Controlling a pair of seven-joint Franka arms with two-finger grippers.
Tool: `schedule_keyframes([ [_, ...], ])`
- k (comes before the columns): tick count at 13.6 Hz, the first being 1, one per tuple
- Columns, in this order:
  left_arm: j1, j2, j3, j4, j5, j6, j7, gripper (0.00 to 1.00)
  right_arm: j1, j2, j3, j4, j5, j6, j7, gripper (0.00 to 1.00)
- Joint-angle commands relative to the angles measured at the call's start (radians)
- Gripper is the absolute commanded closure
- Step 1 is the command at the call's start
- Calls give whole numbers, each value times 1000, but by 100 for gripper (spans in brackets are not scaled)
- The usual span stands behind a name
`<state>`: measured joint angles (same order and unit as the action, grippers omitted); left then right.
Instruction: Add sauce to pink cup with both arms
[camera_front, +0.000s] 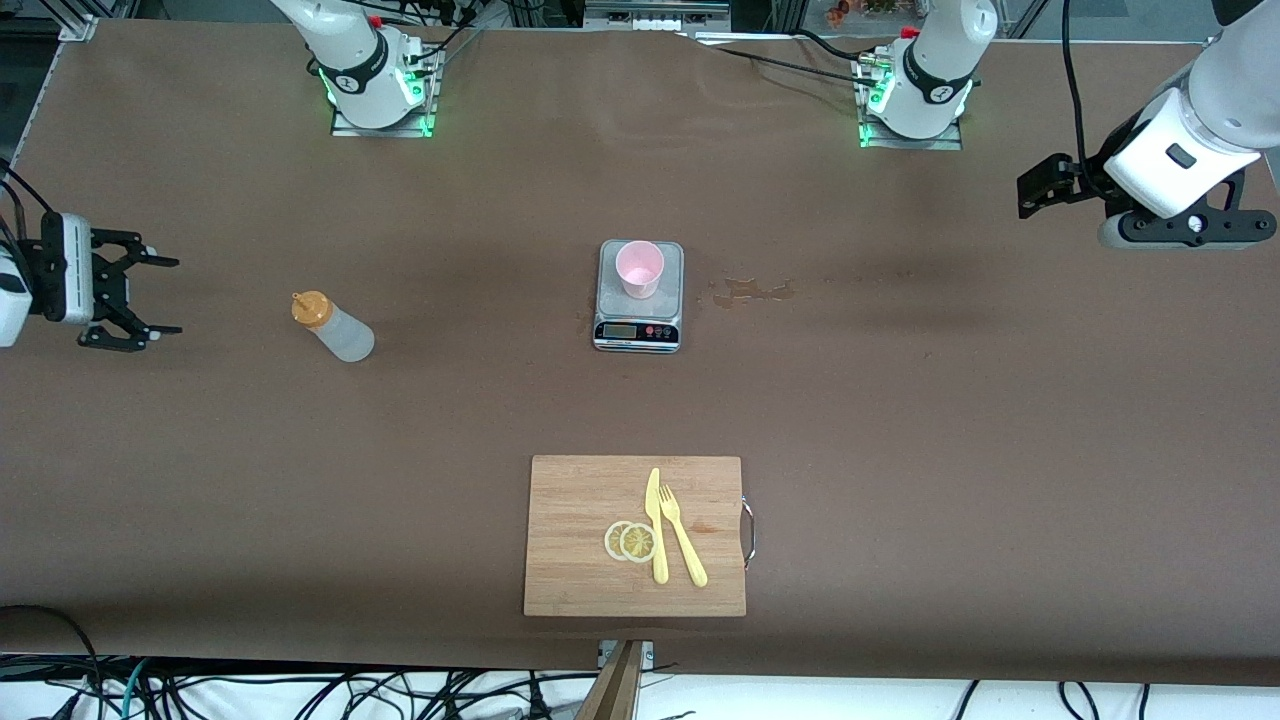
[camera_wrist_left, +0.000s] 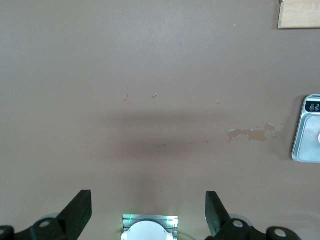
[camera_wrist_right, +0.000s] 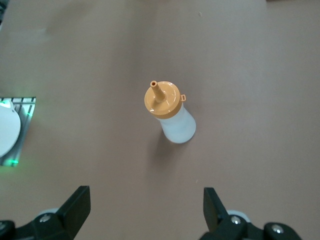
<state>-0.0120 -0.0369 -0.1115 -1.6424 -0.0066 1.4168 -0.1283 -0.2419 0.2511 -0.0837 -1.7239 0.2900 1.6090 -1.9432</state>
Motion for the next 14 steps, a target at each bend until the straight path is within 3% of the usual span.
schedule_keyframes([
  [1, 1, -21, -31, 13, -71, -67, 39, 0, 29, -154, 2, -103, -77, 54, 226, 0],
  [7, 15, -18, -36, 19, -58, -240, 93, 0, 156, -305, 4, -126, -203, 104, 820, 0],
  [10, 23, -15, -33, 47, -52, -242, 134, 0, 184, -337, 7, -131, -232, 109, 1074, 0],
  [12, 38, -23, -14, 82, -46, -234, 136, 0, 191, -354, 59, -132, -281, 130, 1277, 0],
  [14, 70, -18, -8, 128, -41, -219, 136, 0, 193, -369, 70, -131, -282, 141, 1416, 0],
])
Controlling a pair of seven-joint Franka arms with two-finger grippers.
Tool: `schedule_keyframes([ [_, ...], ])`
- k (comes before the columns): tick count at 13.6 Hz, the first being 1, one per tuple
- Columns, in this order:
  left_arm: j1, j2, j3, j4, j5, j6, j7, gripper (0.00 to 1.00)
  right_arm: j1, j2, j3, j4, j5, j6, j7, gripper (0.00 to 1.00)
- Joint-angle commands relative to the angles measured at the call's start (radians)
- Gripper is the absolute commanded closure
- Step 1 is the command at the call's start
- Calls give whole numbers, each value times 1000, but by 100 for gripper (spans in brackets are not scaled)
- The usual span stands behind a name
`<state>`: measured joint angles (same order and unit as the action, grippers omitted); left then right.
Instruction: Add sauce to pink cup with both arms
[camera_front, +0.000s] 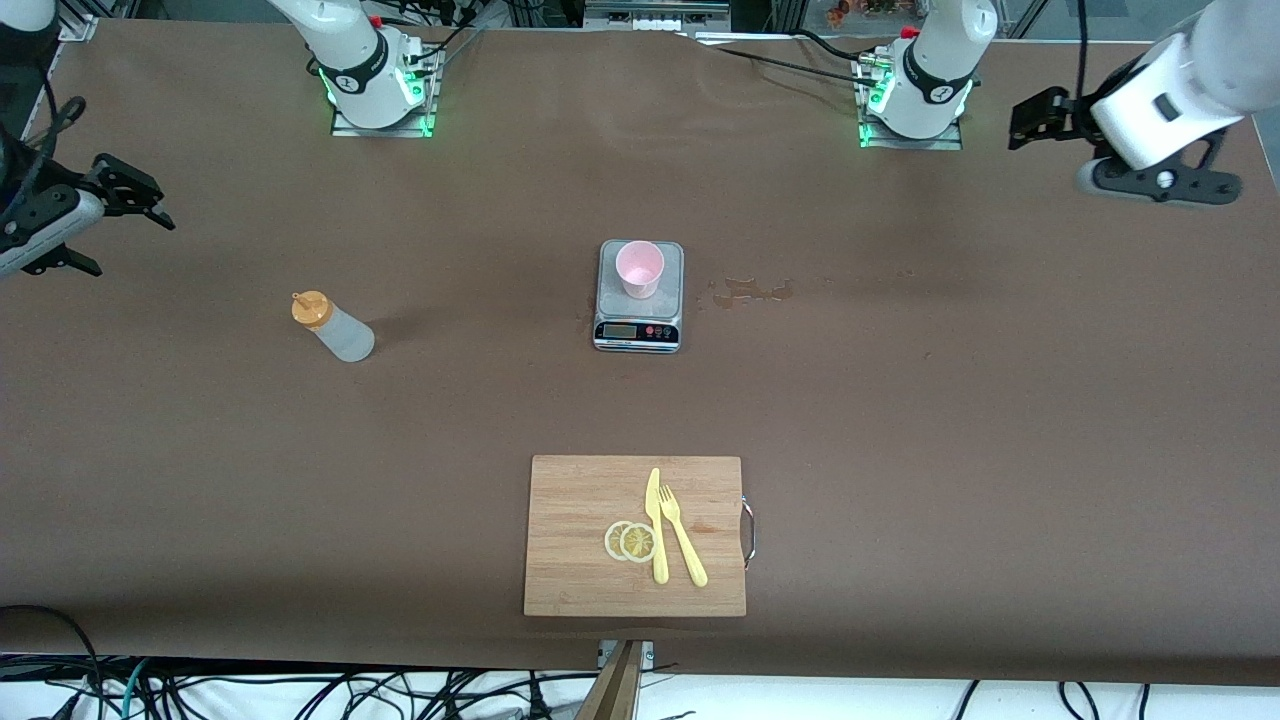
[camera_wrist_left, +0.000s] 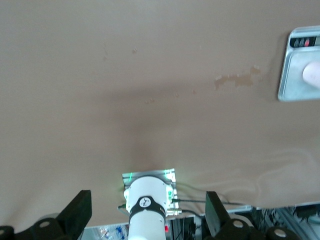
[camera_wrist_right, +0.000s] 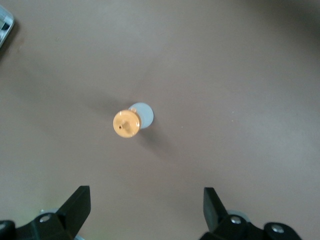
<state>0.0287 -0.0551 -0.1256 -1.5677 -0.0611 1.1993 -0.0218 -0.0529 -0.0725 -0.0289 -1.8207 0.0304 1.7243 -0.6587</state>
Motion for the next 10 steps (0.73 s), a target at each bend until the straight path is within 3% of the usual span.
schedule_keyframes([
  [1, 33, 1, 7, 52, 17, 34, 28, 0, 7, -56, 18, -34, -29, 21, 192, 0],
  [4, 31, 4, 3, 49, 75, 138, 31, 0, 25, -98, 26, -34, -29, 9, 321, 0],
  [8, 31, 20, 4, 46, 78, 183, 33, 0, 68, -133, 38, -25, -30, -12, 513, 0],
  [10, 33, 21, 6, 51, 75, 187, 36, 0, 67, -125, 35, -19, -29, -2, 515, 0],
])
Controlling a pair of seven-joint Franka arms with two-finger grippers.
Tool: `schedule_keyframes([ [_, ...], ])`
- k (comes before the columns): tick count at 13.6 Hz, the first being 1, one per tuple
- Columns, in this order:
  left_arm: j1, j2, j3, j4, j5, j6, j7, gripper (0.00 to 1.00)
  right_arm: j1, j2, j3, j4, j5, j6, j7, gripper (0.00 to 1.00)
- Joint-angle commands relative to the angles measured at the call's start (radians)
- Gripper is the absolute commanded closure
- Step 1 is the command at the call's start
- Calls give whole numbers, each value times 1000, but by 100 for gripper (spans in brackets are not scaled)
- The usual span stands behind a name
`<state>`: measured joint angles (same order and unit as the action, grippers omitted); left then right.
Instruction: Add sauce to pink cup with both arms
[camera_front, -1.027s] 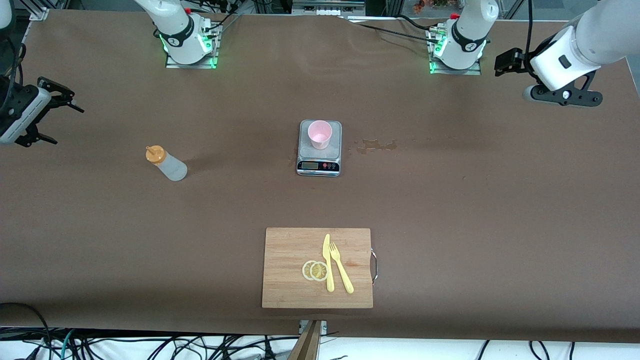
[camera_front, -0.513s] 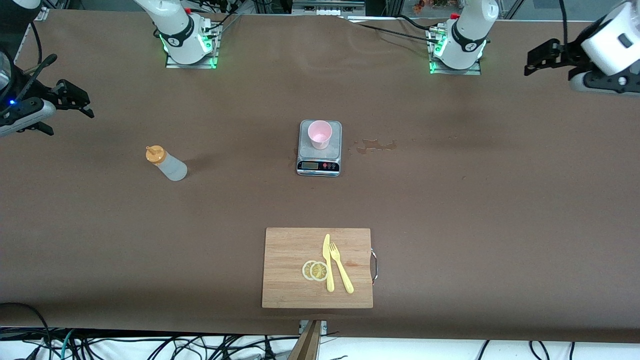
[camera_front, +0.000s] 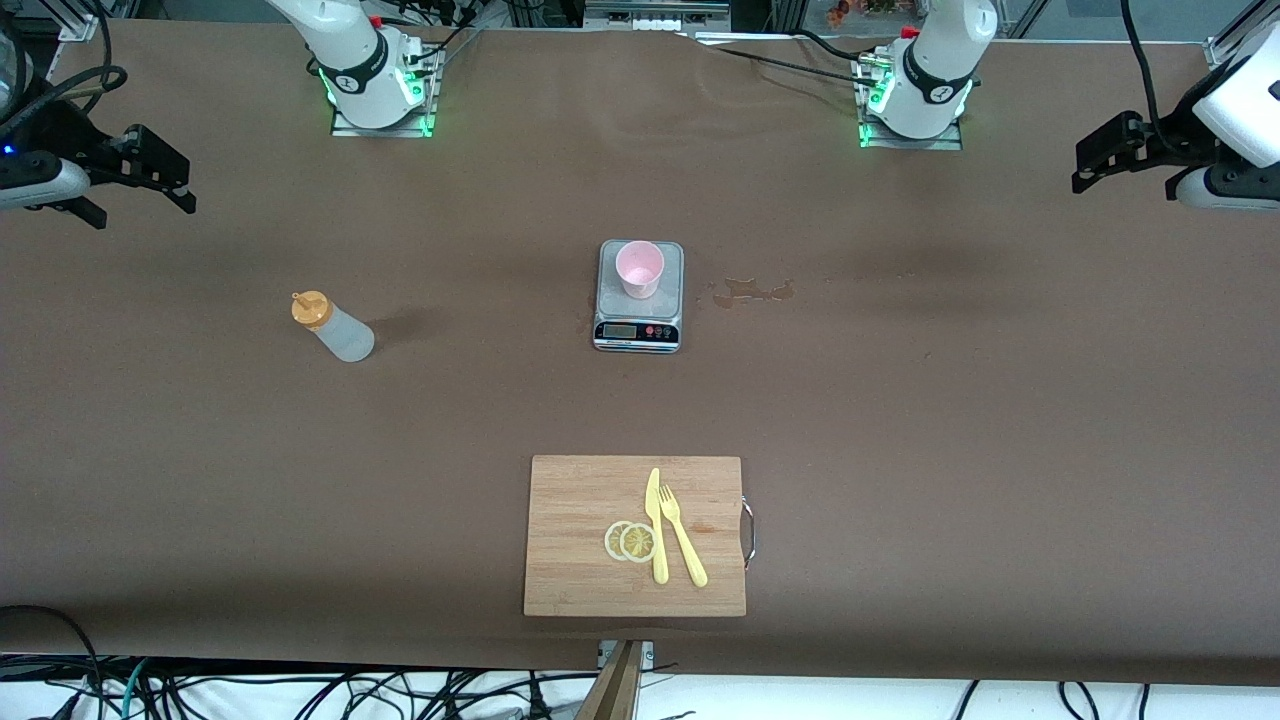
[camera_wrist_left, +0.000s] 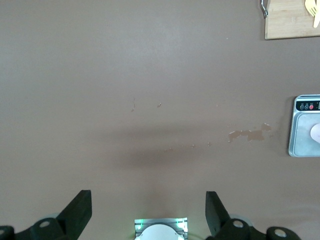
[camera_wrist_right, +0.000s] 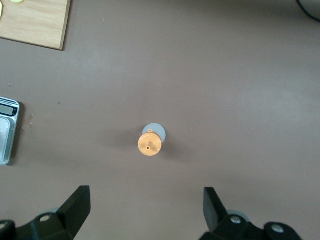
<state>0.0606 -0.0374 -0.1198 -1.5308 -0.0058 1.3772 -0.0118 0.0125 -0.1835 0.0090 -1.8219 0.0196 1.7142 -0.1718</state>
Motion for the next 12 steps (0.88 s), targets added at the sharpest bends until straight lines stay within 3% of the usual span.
schedule_keyframes([
  [1, 14, 4, 0, 14, 18, 20, 30, 0, 1, -10, -6, -16, -15, 11, 23, 0],
  [12, -5, -6, 15, -51, 36, 65, 30, 0, 0, 21, -10, 39, -6, -15, 31, 0],
])
